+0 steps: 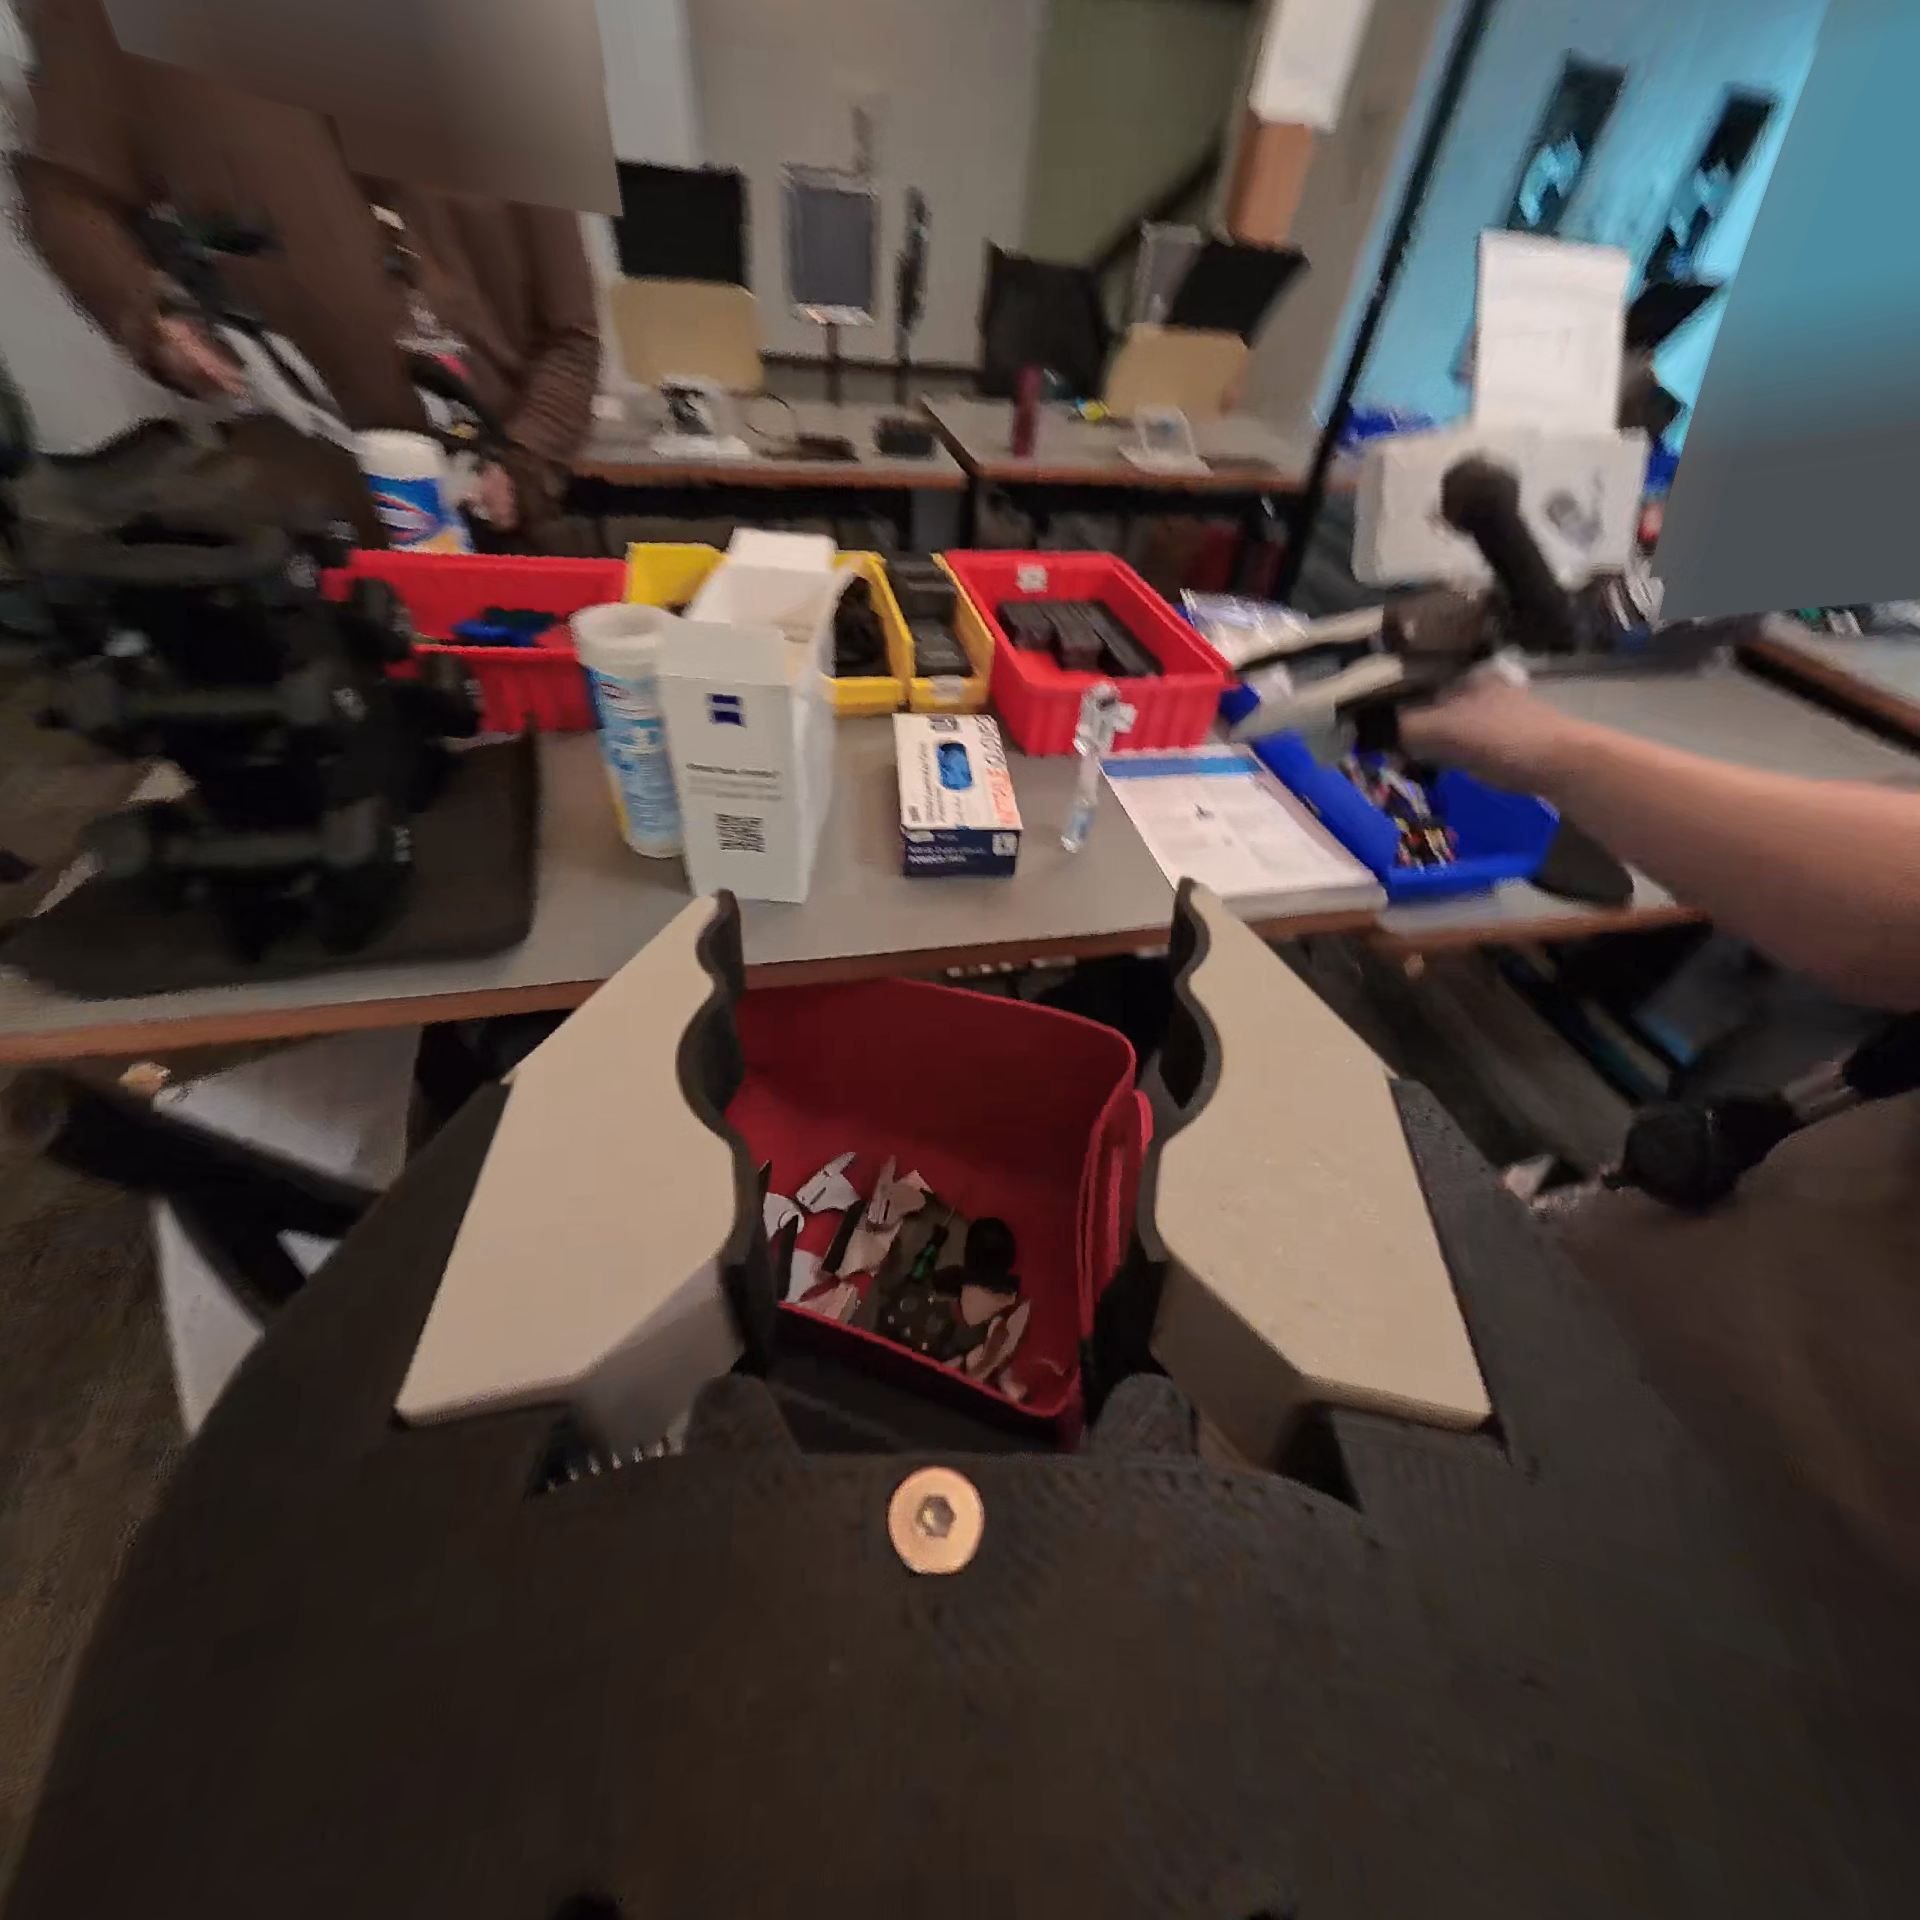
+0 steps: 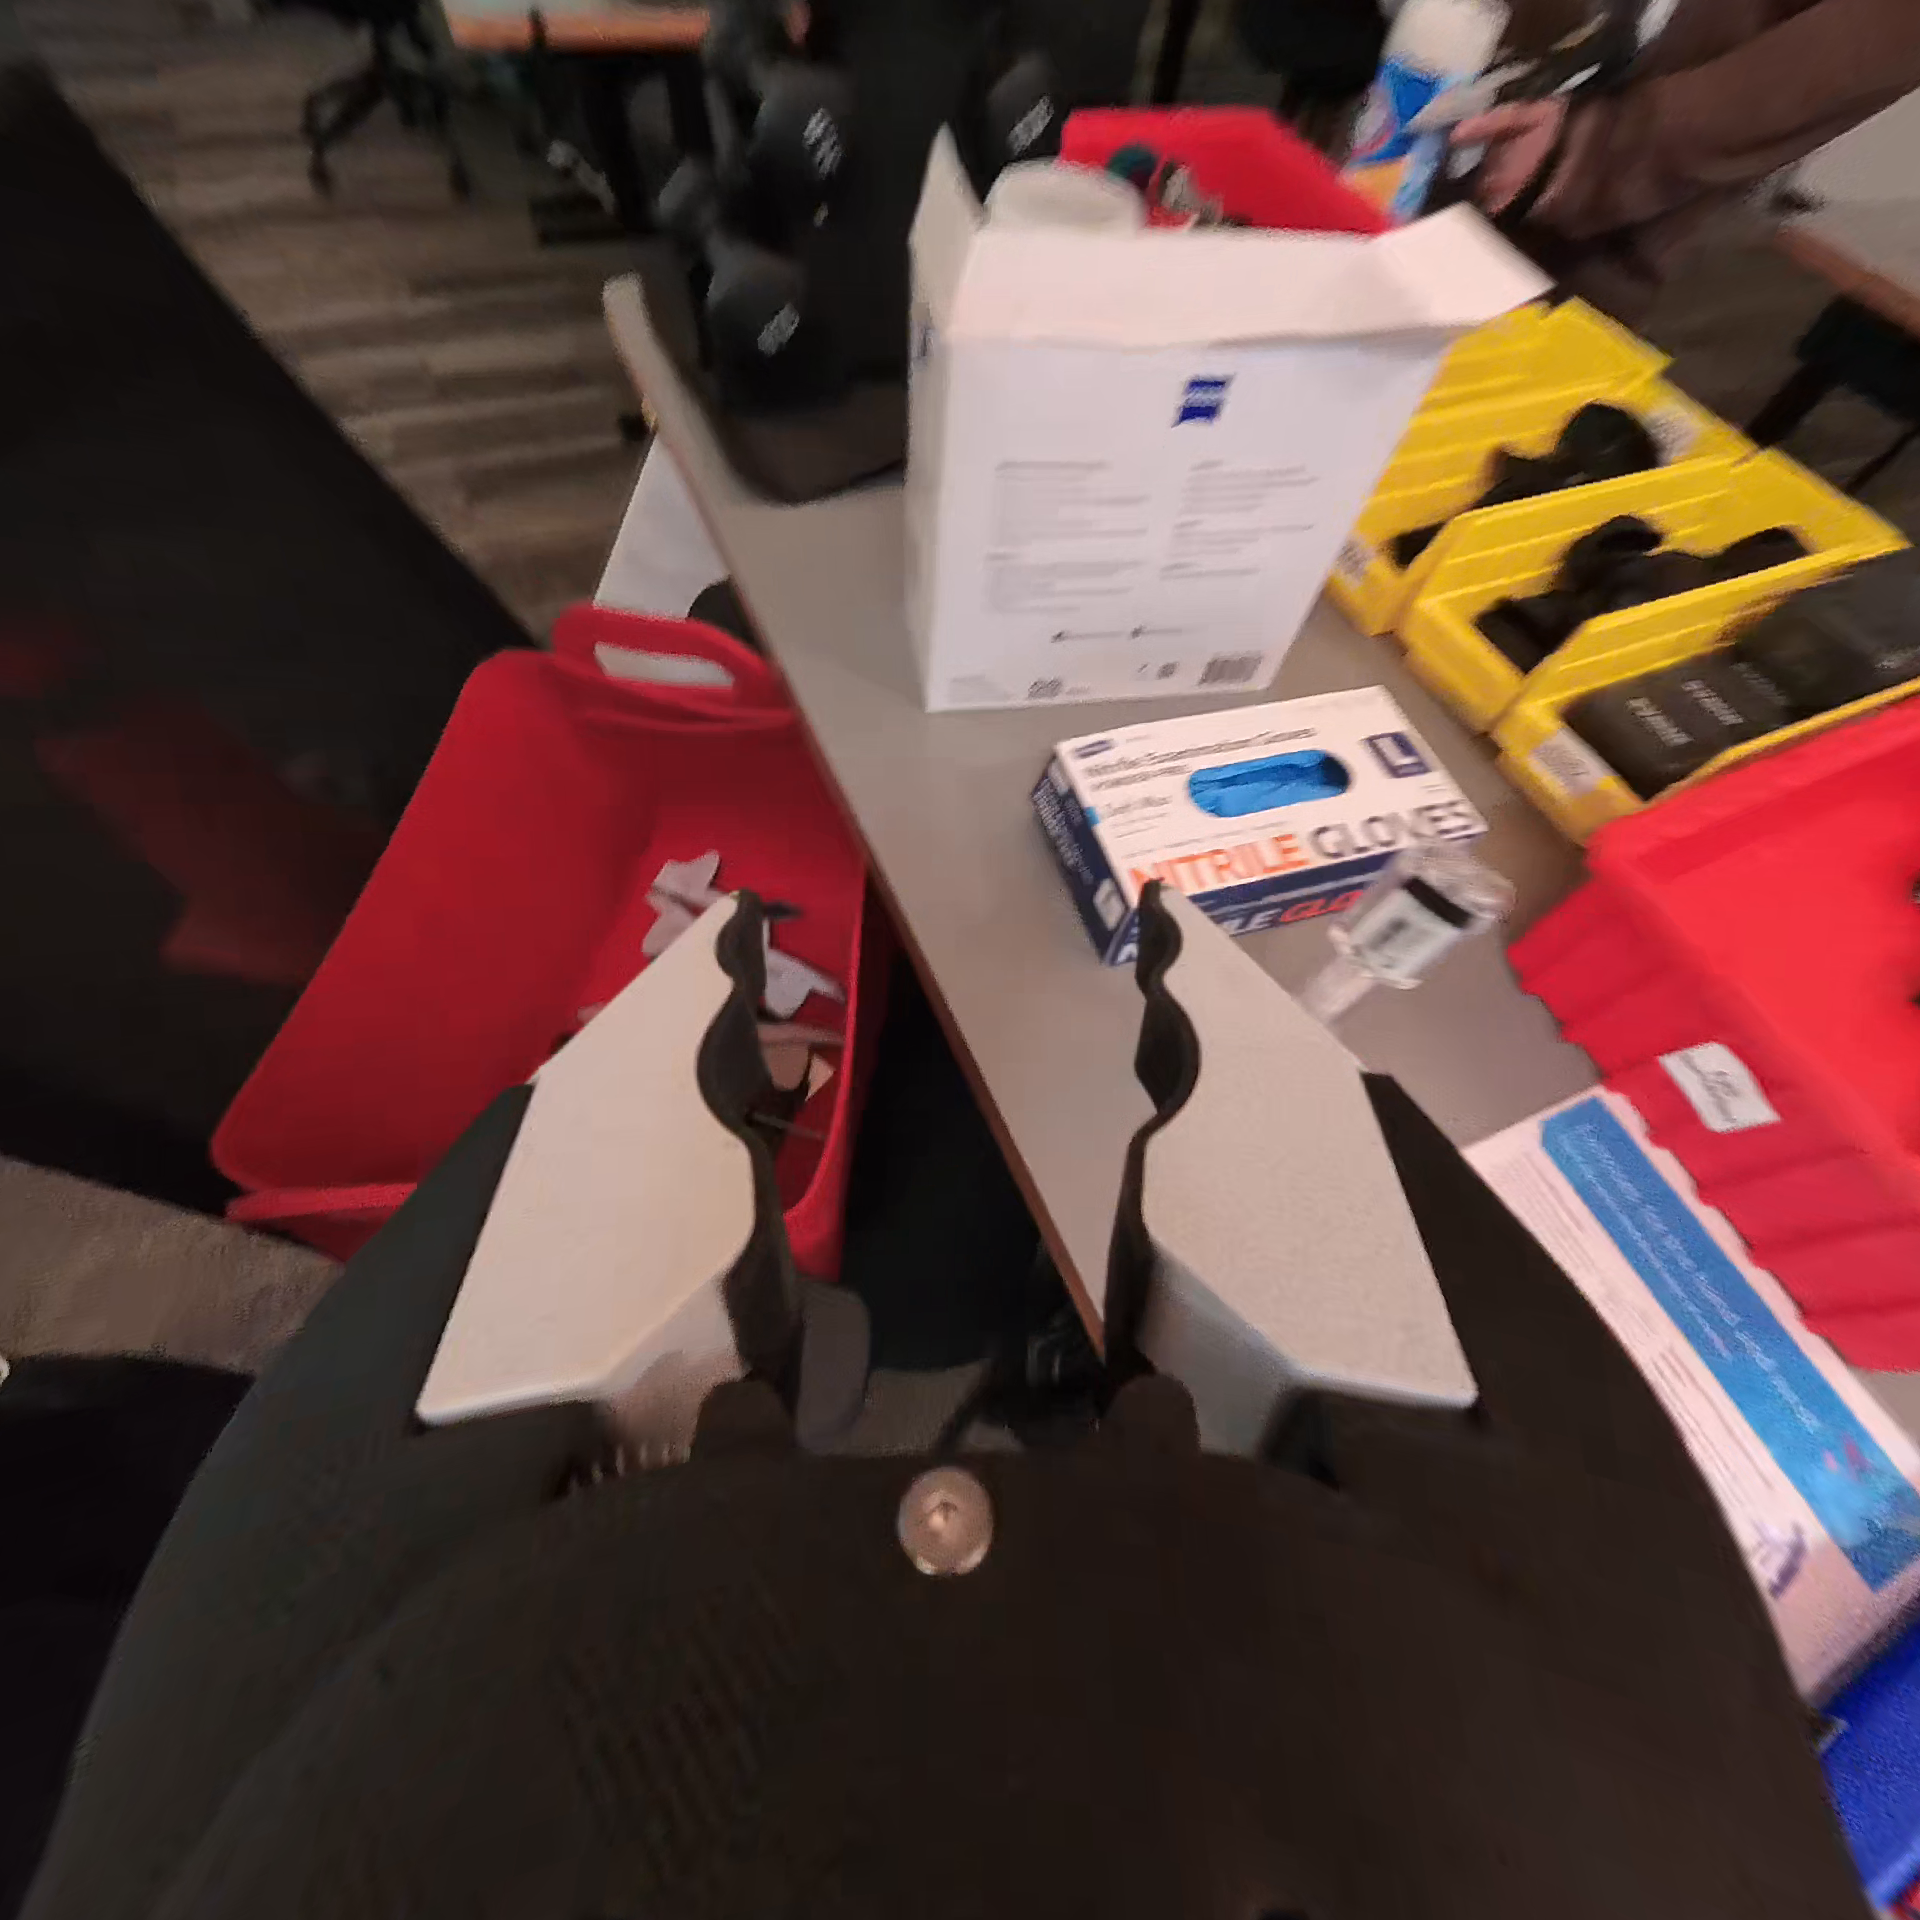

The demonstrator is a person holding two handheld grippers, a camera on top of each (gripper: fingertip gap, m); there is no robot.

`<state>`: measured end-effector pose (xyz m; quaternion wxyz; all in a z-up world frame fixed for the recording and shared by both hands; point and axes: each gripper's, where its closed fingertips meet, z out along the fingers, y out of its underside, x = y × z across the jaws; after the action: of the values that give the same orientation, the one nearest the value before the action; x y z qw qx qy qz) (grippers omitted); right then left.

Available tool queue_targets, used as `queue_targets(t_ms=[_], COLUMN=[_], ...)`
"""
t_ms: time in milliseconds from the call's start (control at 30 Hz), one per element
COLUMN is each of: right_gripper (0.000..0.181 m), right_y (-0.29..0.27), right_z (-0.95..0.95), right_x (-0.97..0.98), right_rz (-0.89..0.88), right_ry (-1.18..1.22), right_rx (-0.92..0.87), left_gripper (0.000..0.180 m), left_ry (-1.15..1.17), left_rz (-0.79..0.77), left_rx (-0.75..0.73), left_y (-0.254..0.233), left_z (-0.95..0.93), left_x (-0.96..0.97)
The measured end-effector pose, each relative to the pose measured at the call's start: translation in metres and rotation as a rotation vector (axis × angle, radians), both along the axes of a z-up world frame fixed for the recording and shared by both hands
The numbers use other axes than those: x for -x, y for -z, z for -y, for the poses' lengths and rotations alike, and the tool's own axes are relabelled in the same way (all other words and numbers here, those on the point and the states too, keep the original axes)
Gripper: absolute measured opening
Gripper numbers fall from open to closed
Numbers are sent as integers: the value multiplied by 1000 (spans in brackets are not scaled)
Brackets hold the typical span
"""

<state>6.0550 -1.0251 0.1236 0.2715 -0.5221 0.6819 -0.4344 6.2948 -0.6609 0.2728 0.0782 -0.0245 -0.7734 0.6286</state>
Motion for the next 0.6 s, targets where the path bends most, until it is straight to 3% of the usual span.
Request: queue_targets(t_ms=[233, 467, 600], right_gripper=[70, 75, 83], right_y=[51, 146, 172], right_z=[-5, 75, 125], right_x=[-89, -150, -169], right_rz=[-172, -540, -623], right_ry=[-156, -100, 15], right_rx=[-84, -109, -114], left_gripper=[76, 73, 73], left_ry=[-167, -299, -353], left_rz=[-95, -60, -20], left_rx=[249, 332, 307], left_y=[-63, -114, -127], left_z=[-52, -61, -61], left_x=[-40, -45, -28])
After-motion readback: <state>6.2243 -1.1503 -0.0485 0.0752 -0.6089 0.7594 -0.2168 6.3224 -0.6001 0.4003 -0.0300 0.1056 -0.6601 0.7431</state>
